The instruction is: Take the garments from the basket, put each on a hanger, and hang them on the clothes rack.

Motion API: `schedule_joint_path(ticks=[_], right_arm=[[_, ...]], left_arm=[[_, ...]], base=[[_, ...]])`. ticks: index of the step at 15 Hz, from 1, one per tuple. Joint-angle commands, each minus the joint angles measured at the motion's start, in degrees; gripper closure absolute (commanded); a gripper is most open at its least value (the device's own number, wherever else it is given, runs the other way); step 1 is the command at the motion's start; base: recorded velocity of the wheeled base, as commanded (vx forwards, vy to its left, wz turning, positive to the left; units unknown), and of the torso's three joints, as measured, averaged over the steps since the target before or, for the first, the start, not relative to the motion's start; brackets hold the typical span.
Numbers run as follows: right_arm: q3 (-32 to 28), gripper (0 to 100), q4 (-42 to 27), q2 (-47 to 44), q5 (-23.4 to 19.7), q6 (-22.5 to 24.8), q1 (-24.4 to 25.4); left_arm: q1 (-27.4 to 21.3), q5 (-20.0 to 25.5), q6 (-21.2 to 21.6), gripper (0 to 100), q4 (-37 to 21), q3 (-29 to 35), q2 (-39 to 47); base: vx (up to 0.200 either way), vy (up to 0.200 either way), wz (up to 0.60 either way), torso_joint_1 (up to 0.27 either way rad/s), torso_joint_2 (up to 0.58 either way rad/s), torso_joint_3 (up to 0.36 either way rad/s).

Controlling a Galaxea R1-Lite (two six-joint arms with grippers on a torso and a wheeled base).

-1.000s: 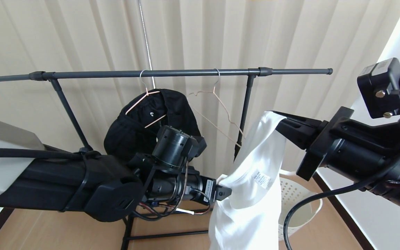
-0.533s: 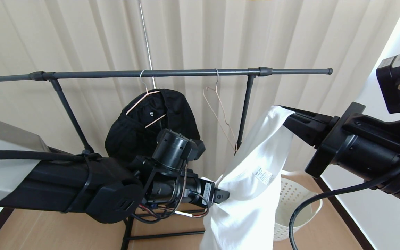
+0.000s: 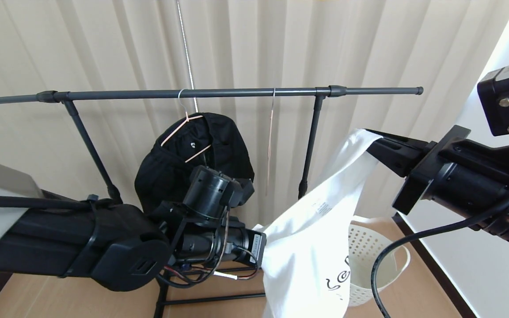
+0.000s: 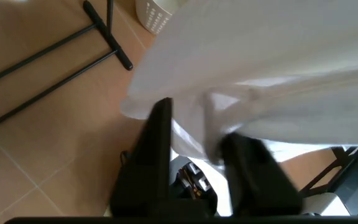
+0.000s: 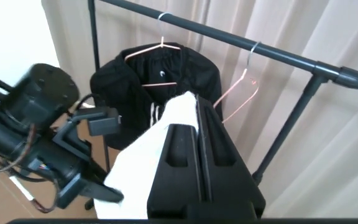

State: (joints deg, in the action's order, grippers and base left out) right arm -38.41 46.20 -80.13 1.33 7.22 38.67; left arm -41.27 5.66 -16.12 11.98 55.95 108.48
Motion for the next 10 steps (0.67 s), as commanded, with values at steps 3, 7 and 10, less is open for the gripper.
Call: schedule_joint_path(ticks=[3, 7, 10], right_arm=[[-0.35, 100, 0.29, -4.77, 0.08, 0.25, -3.60], [-0.44, 100, -0.15, -7.23, 0.25, 0.96, -4.92], [-0.44, 100, -0.32, -9.78, 0.34, 1.13, -6.68]], left_arm=[[0.04, -2.67, 0.21, 100, -0.47, -4.01, -11.19], [0.57, -8.12, 1.97, 100, -1.61, -3.48, -16.73], [1.80, -11.98, 3.46, 100, -1.79, -1.20, -17.52]], base=[[0.000, 0.000, 0.00, 0.000, 0.00, 0.000], [0.000, 0.000, 0.00, 0.000, 0.00, 0.000], [0.000, 0.000, 0.00, 0.000, 0.00, 0.000]])
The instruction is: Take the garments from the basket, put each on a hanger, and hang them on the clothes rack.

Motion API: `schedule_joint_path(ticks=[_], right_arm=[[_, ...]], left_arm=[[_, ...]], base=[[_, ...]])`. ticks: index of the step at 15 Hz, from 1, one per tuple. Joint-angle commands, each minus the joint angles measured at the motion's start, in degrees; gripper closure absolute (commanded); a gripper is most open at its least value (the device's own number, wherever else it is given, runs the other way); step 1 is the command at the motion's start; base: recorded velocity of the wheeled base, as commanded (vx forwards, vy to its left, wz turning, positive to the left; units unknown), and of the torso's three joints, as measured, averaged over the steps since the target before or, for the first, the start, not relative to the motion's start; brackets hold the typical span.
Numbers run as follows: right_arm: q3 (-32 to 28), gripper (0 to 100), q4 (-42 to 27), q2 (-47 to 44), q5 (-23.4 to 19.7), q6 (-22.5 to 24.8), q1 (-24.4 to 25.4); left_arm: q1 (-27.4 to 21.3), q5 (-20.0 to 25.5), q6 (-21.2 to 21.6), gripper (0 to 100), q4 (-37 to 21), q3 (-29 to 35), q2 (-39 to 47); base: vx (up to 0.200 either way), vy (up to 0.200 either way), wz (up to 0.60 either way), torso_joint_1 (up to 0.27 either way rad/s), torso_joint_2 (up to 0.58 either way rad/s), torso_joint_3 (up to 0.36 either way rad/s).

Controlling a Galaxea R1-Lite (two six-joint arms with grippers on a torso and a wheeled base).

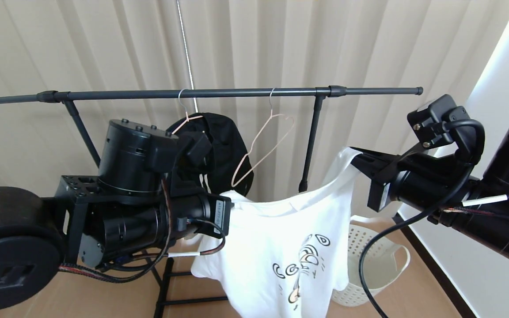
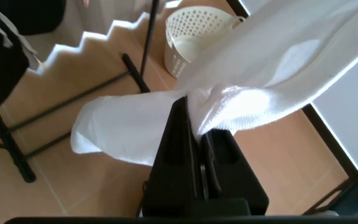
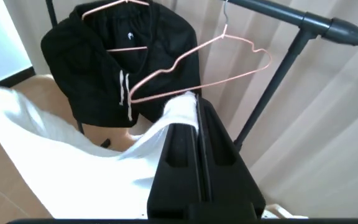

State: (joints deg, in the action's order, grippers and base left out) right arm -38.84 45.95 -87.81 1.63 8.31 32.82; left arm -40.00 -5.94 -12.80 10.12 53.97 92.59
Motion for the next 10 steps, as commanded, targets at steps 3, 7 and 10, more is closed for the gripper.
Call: schedule_joint_path(ticks=[3, 7, 10], right_arm=[[0.08, 100, -2.09, -4.12, 3.20, 3.55, -1.44], [-0.36, 100, -2.26, -4.92, 4.69, 3.64, -1.35], [-0.36, 100, -2.18, -4.39, 4.69, 3.64, -1.35]], left_arm=[[0.97, -2.32, 0.50, 100, 0.17, 1.05, -1.53], [1.24, -2.32, 0.50, 100, 0.43, 1.14, -1.27], [1.24, -2.32, 0.41, 100, 0.60, 1.05, -1.09]], base=[[0.000, 0.000, 0.00, 0.000, 0.00, 0.000], [0.000, 0.000, 0.00, 0.000, 0.00, 0.000], [0.000, 0.000, 0.00, 0.000, 0.00, 0.000]])
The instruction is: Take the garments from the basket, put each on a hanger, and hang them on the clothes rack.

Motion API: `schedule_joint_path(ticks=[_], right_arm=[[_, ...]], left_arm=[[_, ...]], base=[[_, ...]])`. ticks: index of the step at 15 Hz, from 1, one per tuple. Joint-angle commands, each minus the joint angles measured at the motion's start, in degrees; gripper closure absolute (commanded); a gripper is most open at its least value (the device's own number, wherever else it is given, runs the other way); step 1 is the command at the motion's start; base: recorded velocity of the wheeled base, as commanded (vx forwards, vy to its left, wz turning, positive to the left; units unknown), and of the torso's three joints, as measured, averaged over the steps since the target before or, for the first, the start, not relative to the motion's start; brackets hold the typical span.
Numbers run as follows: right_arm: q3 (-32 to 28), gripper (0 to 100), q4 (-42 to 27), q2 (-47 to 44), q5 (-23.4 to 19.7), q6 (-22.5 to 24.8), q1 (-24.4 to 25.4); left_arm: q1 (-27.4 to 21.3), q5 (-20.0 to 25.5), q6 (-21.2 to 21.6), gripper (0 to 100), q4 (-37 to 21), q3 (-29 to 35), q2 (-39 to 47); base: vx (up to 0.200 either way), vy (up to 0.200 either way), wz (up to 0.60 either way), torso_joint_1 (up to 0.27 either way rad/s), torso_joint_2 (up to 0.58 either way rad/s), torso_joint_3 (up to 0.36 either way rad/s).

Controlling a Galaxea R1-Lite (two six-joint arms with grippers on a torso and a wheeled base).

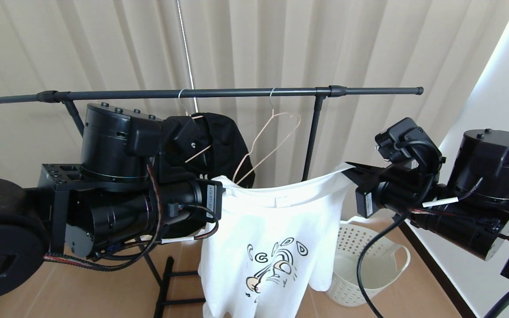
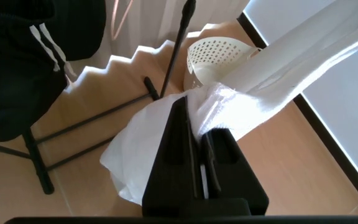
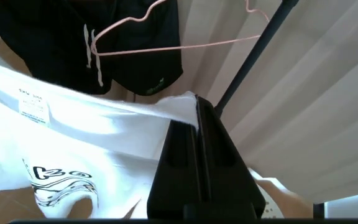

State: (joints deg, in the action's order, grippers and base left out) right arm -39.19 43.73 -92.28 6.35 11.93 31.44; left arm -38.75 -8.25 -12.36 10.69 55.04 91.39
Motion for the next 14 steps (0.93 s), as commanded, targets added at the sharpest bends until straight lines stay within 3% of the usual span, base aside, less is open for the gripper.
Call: schedule_joint_path(ticks=[1, 6, 10, 14], right_arm=[[-0.01, 100, 0.22, 0.35, 0.06, 0.02, 0.03], [1.66, 100, -0.22, 3.51, 0.06, 2.30, 0.29], [2.54, 100, -0.75, 4.48, -0.11, 3.09, 3.63], [3.86, 100, -1.54, 4.39, -0.20, 1.25, 15.32]], left_arm=[[0.17, -0.01, -0.03, 100, 0.12, 0.07, 0.19], [2.54, 0.17, 0.06, 100, 0.21, 5.69, 2.91], [4.83, 1.49, 0.14, 100, -0.14, 18.70, 11.26], [4.48, 3.16, 0.23, 100, -0.14, 30.30, 17.94]], base=[[0.000, 0.000, 0.00, 0.000, 0.00, 0.000], [0.000, 0.000, 0.00, 0.000, 0.00, 0.000], [0.000, 0.000, 0.00, 0.000, 0.00, 0.000], [0.000, 0.000, 0.00, 0.000, 0.00, 0.000]])
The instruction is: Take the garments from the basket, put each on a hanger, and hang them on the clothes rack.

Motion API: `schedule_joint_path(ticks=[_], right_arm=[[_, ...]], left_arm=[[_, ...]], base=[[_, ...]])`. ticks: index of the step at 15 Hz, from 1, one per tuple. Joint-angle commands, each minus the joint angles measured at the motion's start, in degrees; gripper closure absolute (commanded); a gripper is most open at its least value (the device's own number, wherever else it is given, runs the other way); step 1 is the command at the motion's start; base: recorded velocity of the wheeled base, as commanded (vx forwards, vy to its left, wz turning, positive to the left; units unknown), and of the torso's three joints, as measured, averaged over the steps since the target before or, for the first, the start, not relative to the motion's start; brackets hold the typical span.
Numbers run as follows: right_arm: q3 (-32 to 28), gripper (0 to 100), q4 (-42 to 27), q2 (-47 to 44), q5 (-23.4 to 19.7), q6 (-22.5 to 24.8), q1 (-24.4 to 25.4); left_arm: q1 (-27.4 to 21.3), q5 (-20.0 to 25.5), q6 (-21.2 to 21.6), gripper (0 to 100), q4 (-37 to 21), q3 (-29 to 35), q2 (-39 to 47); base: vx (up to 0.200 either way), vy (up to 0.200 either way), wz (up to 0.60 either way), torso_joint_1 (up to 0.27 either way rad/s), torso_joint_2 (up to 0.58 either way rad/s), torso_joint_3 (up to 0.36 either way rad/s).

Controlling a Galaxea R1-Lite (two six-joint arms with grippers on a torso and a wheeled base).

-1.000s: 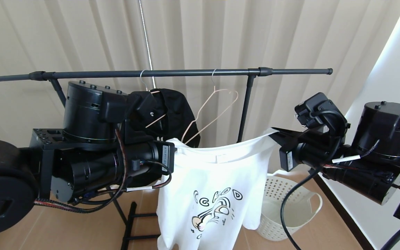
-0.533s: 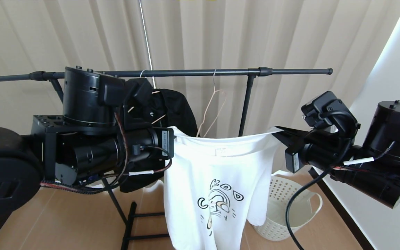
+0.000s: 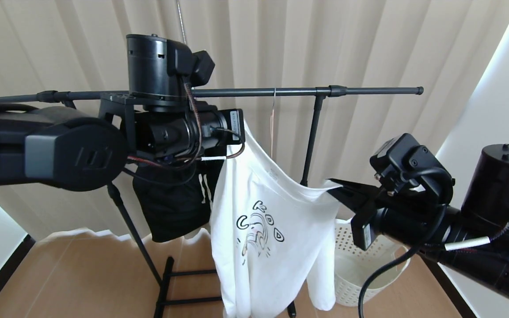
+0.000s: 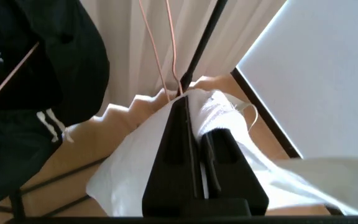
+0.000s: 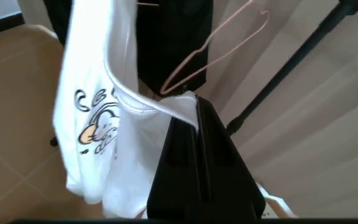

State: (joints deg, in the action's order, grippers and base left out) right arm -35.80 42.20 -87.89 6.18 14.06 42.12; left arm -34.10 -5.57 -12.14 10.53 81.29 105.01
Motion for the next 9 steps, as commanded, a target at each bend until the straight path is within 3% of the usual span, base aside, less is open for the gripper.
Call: schedule_joint_path(ticks=[1, 4, 7, 9], right_arm=[[0.38, 100, -0.02, -0.61, -0.03, -2.72, 7.36], [-1.99, 100, 0.77, -5.36, 0.15, -8.52, 9.56], [-4.98, 100, 0.69, -7.12, 2.34, -14.93, 11.93], [-5.42, 100, 0.69, -7.20, 2.52, -15.81, 11.93]], left_arm=[[-0.18, 1.70, 0.01, 100, 0.01, 5.20, 4.85], [0.17, 7.86, 0.36, 100, -0.16, 9.24, 6.70], [0.17, 9.00, 0.36, 100, -0.07, 11.79, 8.02], [0.17, 9.70, 0.36, 100, -0.16, 12.23, 8.28]], base=[[0.000, 0.000, 0.00, 0.000, 0.00, 0.000], [0.000, 0.000, 0.00, 0.000, 0.00, 0.000], [0.000, 0.000, 0.00, 0.000, 0.00, 0.000], [0.000, 0.000, 0.00, 0.000, 0.00, 0.000]])
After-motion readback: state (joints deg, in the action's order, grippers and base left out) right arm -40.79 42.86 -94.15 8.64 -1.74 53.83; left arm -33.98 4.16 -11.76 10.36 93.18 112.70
